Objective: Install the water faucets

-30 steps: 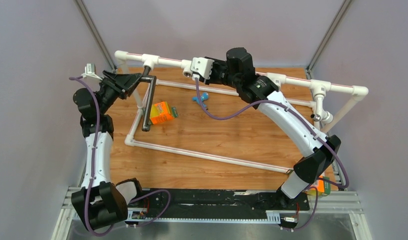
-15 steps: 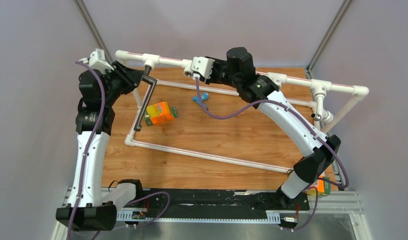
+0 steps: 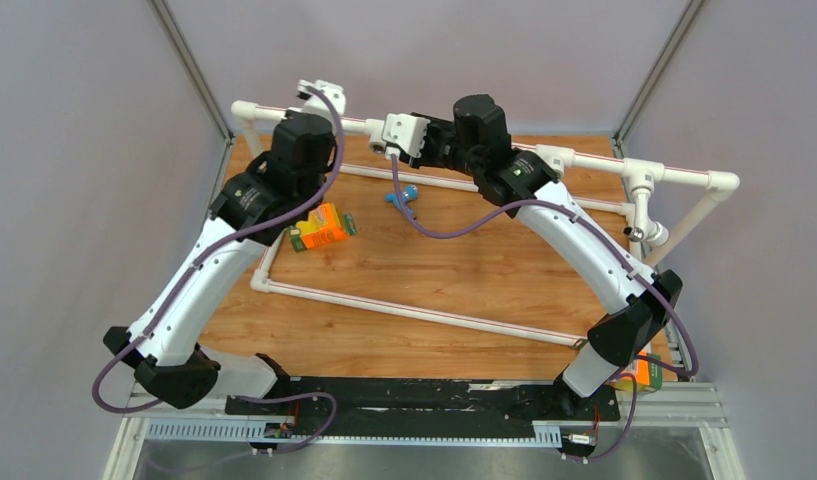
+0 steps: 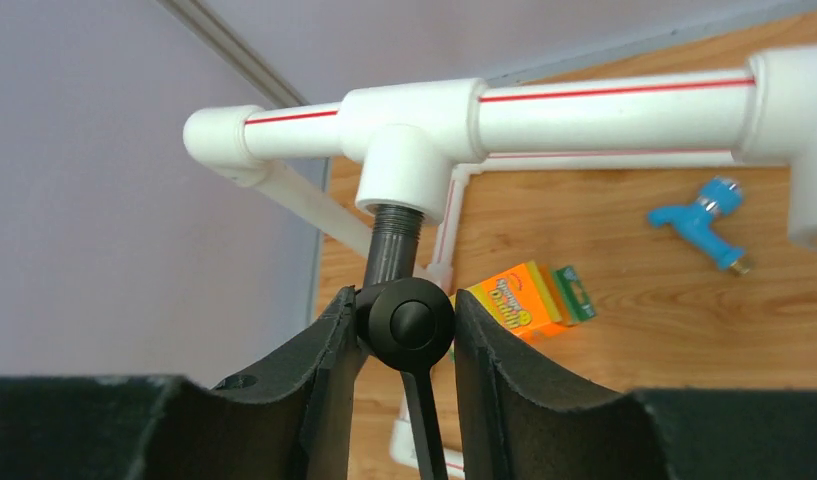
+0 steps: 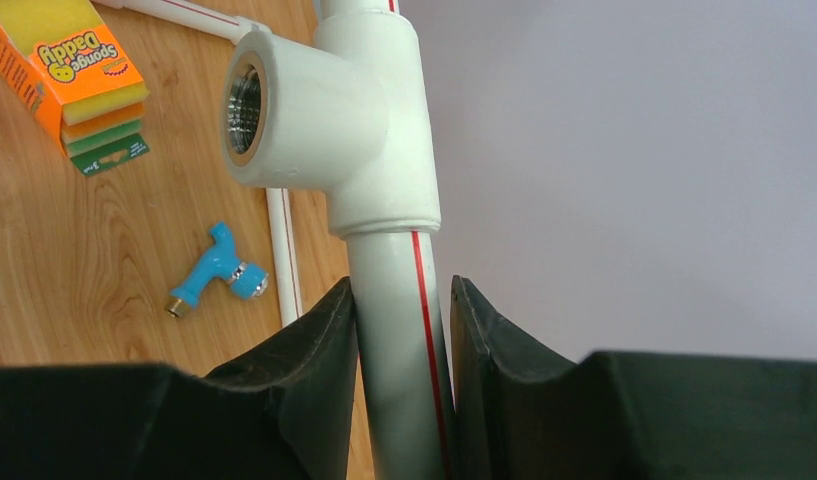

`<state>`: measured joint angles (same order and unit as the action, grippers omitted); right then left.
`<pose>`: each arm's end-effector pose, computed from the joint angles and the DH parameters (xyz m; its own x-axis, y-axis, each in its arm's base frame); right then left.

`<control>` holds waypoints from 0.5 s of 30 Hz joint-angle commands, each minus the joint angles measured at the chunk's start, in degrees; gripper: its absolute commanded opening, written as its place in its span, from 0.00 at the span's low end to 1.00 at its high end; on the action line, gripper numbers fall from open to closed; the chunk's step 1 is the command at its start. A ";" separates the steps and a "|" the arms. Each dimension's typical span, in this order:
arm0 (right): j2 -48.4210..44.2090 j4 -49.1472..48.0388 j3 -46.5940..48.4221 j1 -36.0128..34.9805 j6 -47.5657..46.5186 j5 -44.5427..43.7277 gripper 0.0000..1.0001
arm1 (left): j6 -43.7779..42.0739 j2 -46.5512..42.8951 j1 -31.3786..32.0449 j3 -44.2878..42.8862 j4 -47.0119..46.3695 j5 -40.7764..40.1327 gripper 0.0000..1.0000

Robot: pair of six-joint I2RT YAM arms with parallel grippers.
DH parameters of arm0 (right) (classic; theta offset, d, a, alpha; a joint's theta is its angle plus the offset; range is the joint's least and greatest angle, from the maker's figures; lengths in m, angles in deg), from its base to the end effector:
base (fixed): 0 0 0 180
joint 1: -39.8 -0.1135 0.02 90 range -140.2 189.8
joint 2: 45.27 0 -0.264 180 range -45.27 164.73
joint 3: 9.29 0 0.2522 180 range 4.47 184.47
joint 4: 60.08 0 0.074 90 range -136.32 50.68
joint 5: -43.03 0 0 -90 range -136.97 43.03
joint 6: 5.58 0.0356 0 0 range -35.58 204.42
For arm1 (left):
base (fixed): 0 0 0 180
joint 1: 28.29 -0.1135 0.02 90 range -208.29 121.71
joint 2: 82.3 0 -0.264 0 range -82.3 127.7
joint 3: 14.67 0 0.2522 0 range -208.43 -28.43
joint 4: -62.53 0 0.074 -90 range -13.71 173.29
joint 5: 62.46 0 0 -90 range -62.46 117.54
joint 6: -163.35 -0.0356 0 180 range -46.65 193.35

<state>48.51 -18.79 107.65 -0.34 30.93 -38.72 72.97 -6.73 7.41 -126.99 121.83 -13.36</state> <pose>0.2819 0.2444 0.4421 0.4550 -0.6568 -0.6013 -0.6328 0.2366 -0.7373 0.2162 -0.1267 0.4814 -0.3118 0.2302 -0.9219 -0.0479 0.9652 0.2572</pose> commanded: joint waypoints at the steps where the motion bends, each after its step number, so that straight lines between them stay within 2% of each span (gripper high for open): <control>1: 2.81 4.73 -0.87 -2.93 7.18 4.32 0.00 | -8.22 5.90 11.31 -1.63 -1.77 2.16 0.14; 2: 2.81 4.81 -0.96 -3.01 7.18 4.23 0.00 | -8.75 6.60 12.28 -1.72 -1.86 1.88 0.20; 5: 2.82 4.73 -1.05 -2.93 7.18 4.23 0.00 | -8.15 6.26 12.90 -1.98 -2.29 3.46 0.31; 9: 2.82 4.81 -1.13 -2.93 7.18 4.23 0.00 | -7.09 3.19 12.90 -2.33 -4.05 5.30 0.56; 10: 2.81 4.73 -1.13 -2.93 7.18 4.23 0.00 | -6.04 2.57 12.90 -2.60 -4.23 5.92 0.59; 11: 2.81 4.73 -1.13 -2.93 7.18 4.32 0.00 | -5.60 1.09 12.90 -2.95 -4.84 7.93 0.68; 13: 2.81 4.73 -1.13 -2.93 7.18 4.23 0.00 | -3.84 -1.37 12.90 -3.04 -6.60 11.53 0.79; 15: 2.81 4.81 -1.22 -3.01 7.26 4.23 0.00 | -1.39 -3.92 12.81 -3.04 -8.44 13.83 0.86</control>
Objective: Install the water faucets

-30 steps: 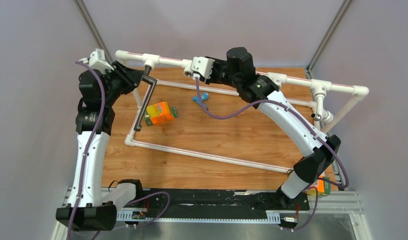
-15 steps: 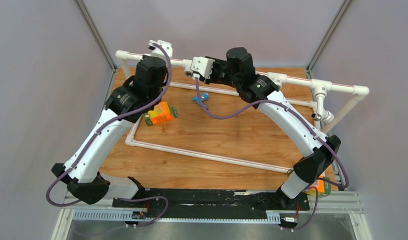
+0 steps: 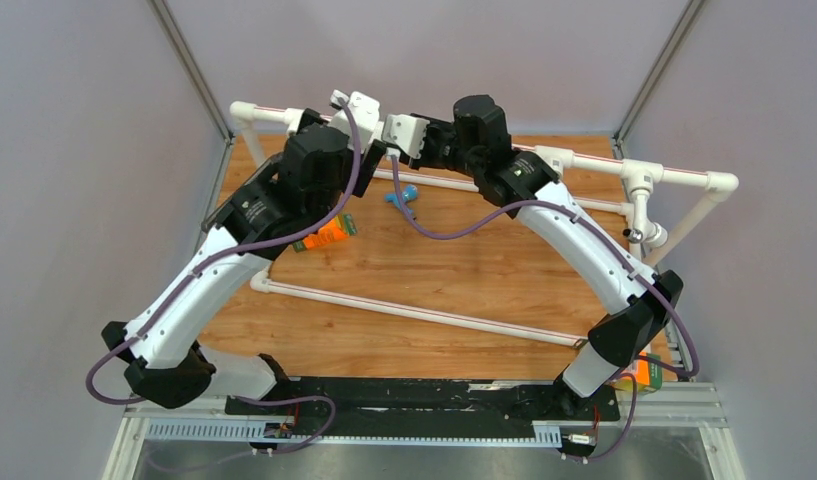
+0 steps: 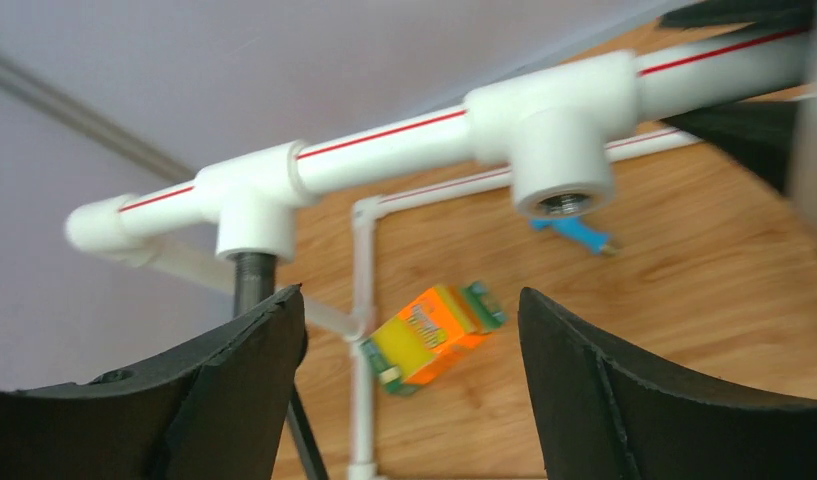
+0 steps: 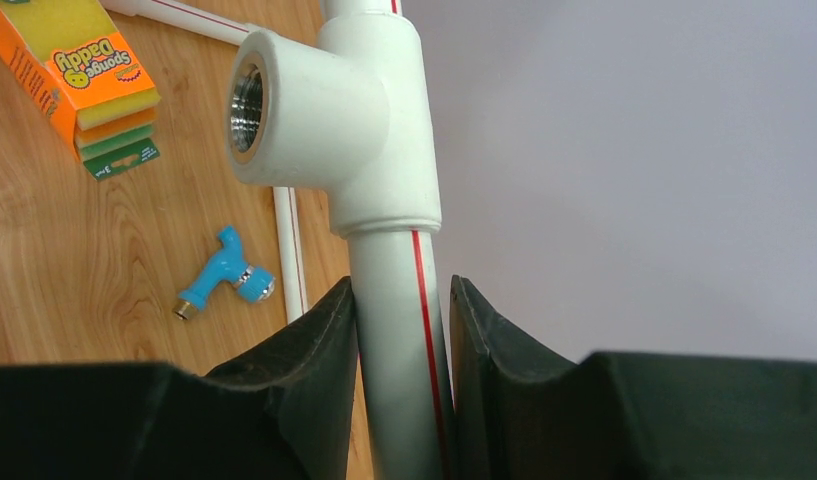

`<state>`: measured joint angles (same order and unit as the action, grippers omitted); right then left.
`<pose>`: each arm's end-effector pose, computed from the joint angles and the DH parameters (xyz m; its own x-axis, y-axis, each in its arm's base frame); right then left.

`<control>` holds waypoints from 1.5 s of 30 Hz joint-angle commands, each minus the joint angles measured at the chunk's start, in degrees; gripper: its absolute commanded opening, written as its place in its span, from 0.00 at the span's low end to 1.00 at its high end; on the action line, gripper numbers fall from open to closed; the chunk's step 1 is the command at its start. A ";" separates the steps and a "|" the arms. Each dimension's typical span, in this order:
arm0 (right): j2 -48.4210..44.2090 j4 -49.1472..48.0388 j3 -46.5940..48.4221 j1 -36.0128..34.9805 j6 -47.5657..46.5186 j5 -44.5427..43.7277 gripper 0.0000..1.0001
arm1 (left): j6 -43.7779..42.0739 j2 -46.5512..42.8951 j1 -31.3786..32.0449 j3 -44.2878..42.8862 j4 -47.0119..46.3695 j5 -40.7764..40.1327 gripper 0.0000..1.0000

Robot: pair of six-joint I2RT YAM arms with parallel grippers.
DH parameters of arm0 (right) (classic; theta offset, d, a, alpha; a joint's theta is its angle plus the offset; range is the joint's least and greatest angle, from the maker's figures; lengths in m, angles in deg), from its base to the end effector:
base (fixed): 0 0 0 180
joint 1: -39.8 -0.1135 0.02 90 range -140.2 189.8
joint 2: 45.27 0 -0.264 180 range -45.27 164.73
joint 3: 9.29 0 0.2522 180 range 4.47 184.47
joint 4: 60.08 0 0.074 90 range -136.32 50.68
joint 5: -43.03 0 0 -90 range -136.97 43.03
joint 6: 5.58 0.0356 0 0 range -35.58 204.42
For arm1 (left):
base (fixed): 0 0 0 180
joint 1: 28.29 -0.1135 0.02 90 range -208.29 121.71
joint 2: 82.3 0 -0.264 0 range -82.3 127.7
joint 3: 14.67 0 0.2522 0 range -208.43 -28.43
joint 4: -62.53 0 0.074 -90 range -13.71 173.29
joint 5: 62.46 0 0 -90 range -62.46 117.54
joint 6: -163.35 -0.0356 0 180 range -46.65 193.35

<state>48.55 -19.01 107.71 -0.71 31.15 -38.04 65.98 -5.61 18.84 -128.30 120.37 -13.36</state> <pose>0.2802 0.2467 0.4426 0.4646 -0.6444 -0.6073 -0.6381 0.2319 -0.7342 0.1906 -0.1711 0.4860 -0.2230 0.3828 -0.8965 0.1678 0.9210 0.3515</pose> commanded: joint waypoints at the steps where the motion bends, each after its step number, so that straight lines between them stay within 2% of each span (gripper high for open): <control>1: 2.68 5.03 -1.38 -2.64 7.05 3.46 0.00 | 7.10 -5.66 0.77 -2.34 -6.98 15.23 0.88; 3: 2.51 5.12 -1.46 -2.64 7.05 3.46 0.00 | 12.35 -7.33 -2.20 -2.95 -6.37 20.13 0.93; 8: 2.24 5.03 -1.55 -2.64 6.96 3.29 0.00 | 23.26 -13.05 -18.88 0.64 -6.37 27.80 0.98; 14: 2.24 5.03 -1.55 -2.64 6.87 3.55 0.00 | 26.80 -17.36 -36.20 5.83 -4.35 40.54 1.00; 16: 2.07 5.12 -1.64 -2.64 6.78 3.73 0.00 | 28.02 -17.45 -43.22 6.45 -1.90 46.42 1.00; 17: 2.15 5.03 -1.64 -2.64 6.78 3.81 0.00 | 28.38 -17.53 -45.96 7.06 -0.84 52.88 1.00; 18: 2.16 5.12 -1.64 -2.64 6.78 3.90 0.00 | 29.17 -17.36 -51.13 8.28 -0.57 55.90 1.00; 19: 2.24 5.03 -1.64 -2.64 6.78 3.99 0.00 | 29.61 -17.27 -53.09 8.90 -0.57 61.76 1.00; 23: 2.16 5.12 -1.81 -2.64 6.70 4.25 0.00 | 29.70 -16.04 -64.60 12.07 -0.22 71.48 1.00; 25: 1.98 5.03 -2.08 -2.64 6.52 4.08 0.00 | 29.00 -15.08 -67.42 13.12 -0.65 77.27 0.99; 28: 2.07 5.03 -2.17 -2.56 6.43 3.90 0.00 | 30.05 -12.45 -68.40 13.30 -1.53 88.24 0.94; 30: 2.24 4.95 -2.17 -2.64 6.61 4.08 0.00 | 30.93 -11.48 -68.40 13.83 -2.41 91.60 0.90; 39: 2.24 5.03 -1.99 -2.64 6.78 4.34 0.00 | 26.81 -11.21 -68.40 16.02 0.66 89.78 0.77; 45: 2.33 5.03 -2.08 -2.64 6.69 4.25 0.00 | 25.13 -10.24 -68.40 16.20 1.98 89.86 0.54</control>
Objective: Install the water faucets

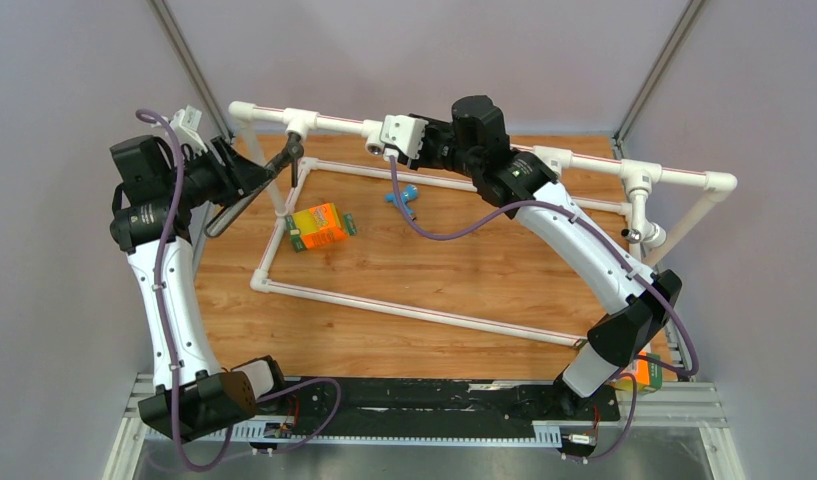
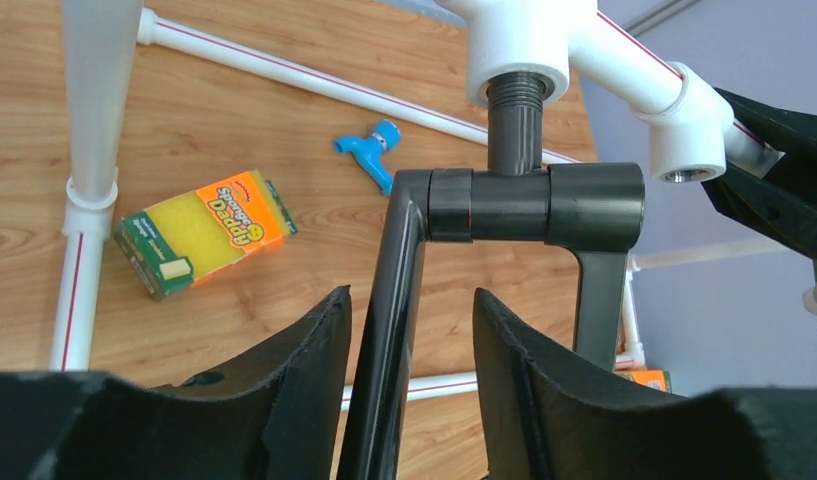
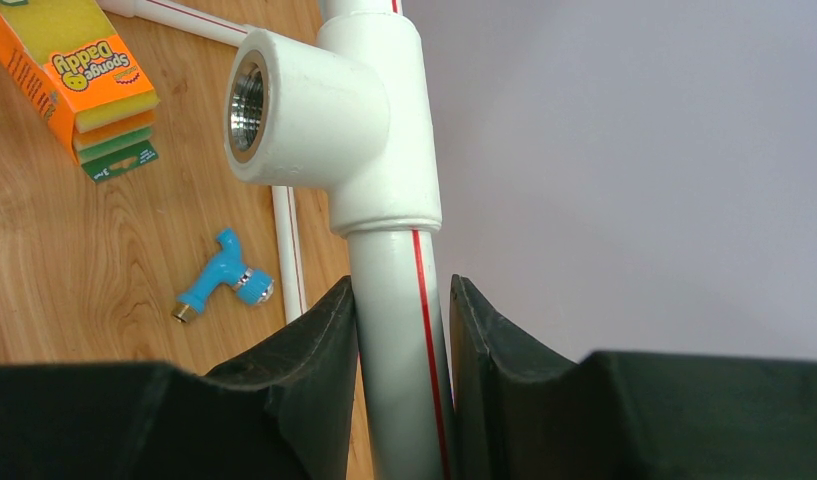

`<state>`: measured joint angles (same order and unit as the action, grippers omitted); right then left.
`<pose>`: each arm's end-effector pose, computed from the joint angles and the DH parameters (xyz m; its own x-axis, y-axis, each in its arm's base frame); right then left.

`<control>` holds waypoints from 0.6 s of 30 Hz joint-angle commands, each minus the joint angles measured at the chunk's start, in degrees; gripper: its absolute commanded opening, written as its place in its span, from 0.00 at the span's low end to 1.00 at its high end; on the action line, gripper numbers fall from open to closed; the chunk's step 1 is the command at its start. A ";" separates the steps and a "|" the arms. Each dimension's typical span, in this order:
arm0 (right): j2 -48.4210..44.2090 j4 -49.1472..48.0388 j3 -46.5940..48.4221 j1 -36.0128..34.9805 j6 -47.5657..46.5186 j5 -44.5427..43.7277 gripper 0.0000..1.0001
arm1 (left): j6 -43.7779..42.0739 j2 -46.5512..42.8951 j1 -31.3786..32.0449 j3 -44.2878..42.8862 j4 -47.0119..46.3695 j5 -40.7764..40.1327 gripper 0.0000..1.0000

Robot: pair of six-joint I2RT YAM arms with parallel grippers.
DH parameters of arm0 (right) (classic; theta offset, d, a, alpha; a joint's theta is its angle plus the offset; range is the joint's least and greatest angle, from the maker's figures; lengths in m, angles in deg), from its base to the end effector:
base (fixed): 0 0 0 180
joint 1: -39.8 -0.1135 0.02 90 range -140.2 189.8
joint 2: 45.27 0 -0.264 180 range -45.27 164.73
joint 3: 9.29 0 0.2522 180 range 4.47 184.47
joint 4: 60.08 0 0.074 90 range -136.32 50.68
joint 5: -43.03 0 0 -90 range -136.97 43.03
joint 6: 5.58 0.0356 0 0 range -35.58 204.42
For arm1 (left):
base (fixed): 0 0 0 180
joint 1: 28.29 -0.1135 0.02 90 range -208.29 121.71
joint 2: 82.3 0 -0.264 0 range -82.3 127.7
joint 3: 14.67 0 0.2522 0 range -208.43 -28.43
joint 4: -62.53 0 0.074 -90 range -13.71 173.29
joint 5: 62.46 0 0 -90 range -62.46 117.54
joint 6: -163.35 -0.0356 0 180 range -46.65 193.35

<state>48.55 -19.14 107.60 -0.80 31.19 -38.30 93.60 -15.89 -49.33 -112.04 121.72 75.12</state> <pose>0.2801 0.2472 0.4422 0.4631 -0.6460 -0.6068 -0.6369 0.2335 -0.7347 0.2119 0.0534 0.4388 -0.5405 -0.4581 -0.7057 0.1895 0.7510 -0.6326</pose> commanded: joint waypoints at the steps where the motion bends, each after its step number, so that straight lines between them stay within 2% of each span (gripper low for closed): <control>1: 2.33 5.16 -1.80 -2.56 6.74 4.52 0.00 | -2.67 -0.14 -0.23 -0.32 0.63 1.47 0.46; 4: 2.51 5.08 -1.88 -2.56 6.74 4.69 0.00 | -3.64 -1.02 -0.23 -1.63 0.36 2.00 0.19; 5: 2.51 5.08 -1.88 -2.56 6.83 4.69 0.00 | -3.73 -1.20 -0.23 -1.90 0.36 2.00 0.14; 6: 2.42 5.16 -1.88 -2.56 6.83 4.69 0.00 | -3.73 -1.55 -0.23 -2.51 0.01 2.17 0.04; 7: 2.42 5.08 -1.79 -2.56 6.83 4.69 0.00 | -3.55 -1.81 -0.23 -3.22 -0.51 2.17 0.00; 10: 2.51 5.25 -1.71 -2.55 6.83 4.69 0.00 | -4.08 -2.86 -0.06 -4.54 -1.04 0.69 0.00; 13: 2.33 5.08 -1.71 -2.56 6.91 4.78 0.00 | -6.18 -4.62 0.73 -6.55 -1.39 -4.75 0.00; 18: 2.51 5.16 -1.44 -2.56 7.00 4.87 0.00 | -10.75 -7.52 7.39 -7.62 -2.98 -12.93 0.00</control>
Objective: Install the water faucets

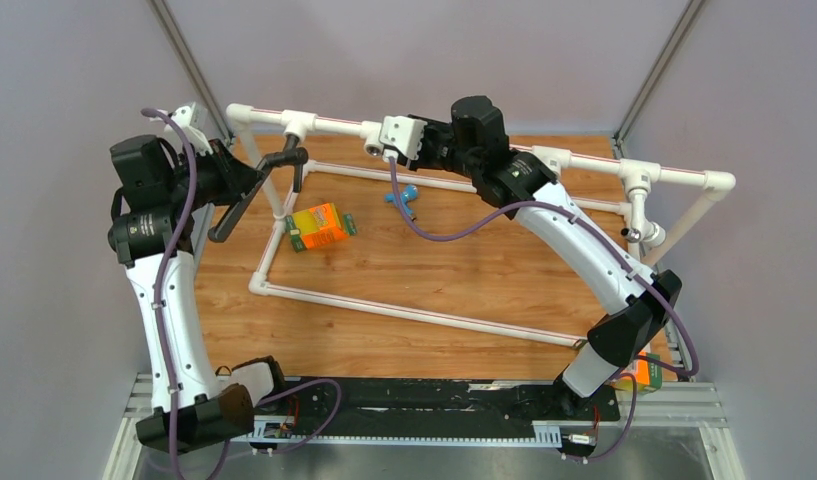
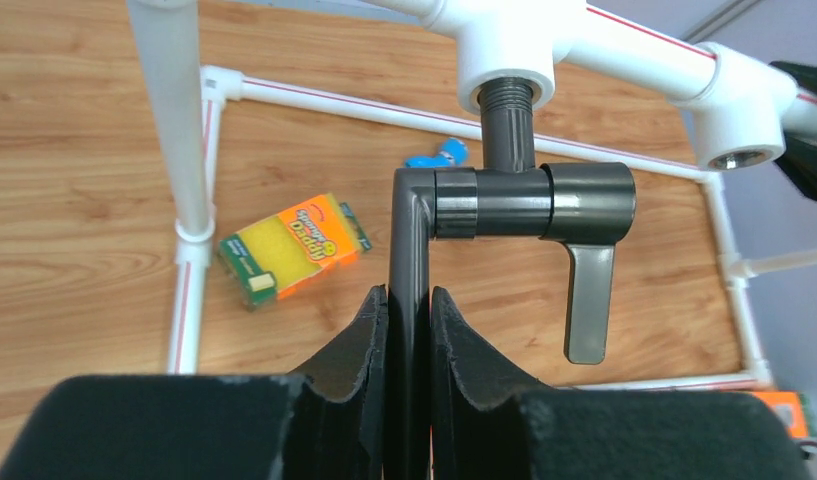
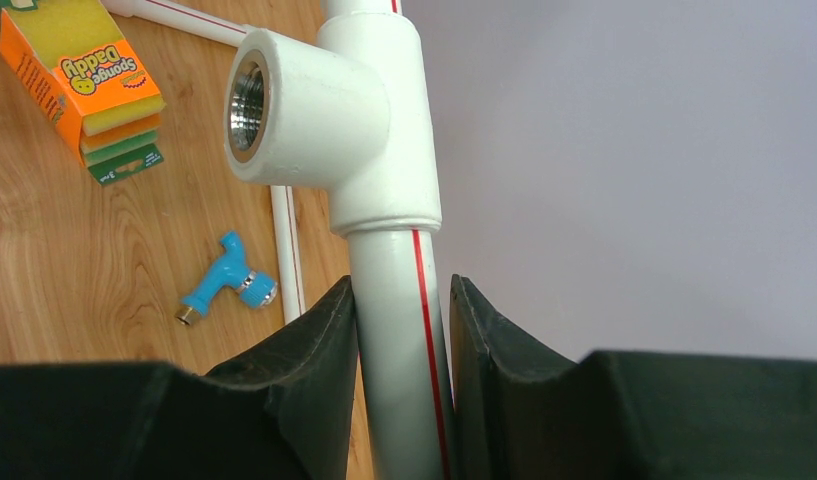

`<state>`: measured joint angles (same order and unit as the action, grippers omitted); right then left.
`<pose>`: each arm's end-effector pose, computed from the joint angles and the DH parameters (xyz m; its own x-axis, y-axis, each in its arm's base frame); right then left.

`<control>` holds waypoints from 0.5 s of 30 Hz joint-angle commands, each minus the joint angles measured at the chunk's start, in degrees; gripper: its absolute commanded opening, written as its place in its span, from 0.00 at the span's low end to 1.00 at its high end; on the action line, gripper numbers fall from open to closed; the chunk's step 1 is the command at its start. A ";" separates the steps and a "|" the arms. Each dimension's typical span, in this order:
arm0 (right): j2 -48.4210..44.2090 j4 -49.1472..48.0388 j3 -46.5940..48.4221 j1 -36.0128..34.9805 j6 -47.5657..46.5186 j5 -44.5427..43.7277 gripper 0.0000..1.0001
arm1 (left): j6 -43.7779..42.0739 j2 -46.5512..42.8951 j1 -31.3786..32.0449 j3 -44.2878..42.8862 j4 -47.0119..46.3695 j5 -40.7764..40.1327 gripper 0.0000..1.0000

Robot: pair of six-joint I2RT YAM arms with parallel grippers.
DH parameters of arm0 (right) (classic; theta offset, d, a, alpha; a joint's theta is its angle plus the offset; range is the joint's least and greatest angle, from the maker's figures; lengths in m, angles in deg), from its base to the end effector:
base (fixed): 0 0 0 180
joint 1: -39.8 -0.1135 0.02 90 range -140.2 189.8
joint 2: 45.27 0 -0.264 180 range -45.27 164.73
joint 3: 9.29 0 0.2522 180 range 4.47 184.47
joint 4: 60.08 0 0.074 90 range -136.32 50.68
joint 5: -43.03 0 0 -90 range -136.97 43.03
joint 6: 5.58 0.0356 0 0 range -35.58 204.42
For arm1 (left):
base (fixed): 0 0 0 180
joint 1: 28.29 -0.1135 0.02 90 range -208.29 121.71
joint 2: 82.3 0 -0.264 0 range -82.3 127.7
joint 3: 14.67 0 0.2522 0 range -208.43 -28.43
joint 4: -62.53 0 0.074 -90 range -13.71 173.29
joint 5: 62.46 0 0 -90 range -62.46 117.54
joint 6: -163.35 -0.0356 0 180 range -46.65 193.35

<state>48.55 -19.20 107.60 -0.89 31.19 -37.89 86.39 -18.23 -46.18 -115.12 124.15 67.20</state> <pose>0.2796 0.2478 0.4424 0.4681 -0.6407 -0.6086 -0.6394 0.2298 -0.7338 0.1967 0.0396 0.4573 -0.4659 -0.3329 -0.8198 0.2133 0.8569 -0.4692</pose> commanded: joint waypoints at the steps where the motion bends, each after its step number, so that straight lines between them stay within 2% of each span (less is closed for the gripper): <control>1: 2.59 5.23 -1.36 -2.55 7.00 4.45 0.00 | -4.15 -6.06 5.66 -4.53 -5.93 -7.73 0.00; 5: 2.86 5.23 -1.09 -2.73 7.00 4.37 0.00 | -7.41 -8.34 11.38 -4.19 -7.86 -14.25 0.00; 12: 3.39 5.14 -0.65 -3.08 7.00 4.28 0.00 | -15.82 -10.37 17.71 -2.34 -12.08 -16.63 0.00; 15: 3.91 5.23 -0.30 -3.26 7.00 4.19 0.00 | -20.66 -10.28 24.81 -2.16 -12.08 -19.18 0.00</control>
<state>48.49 -18.29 107.95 -1.45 31.41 -37.47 72.18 -25.00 -29.57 -115.12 122.66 41.63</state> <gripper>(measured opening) 0.364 0.216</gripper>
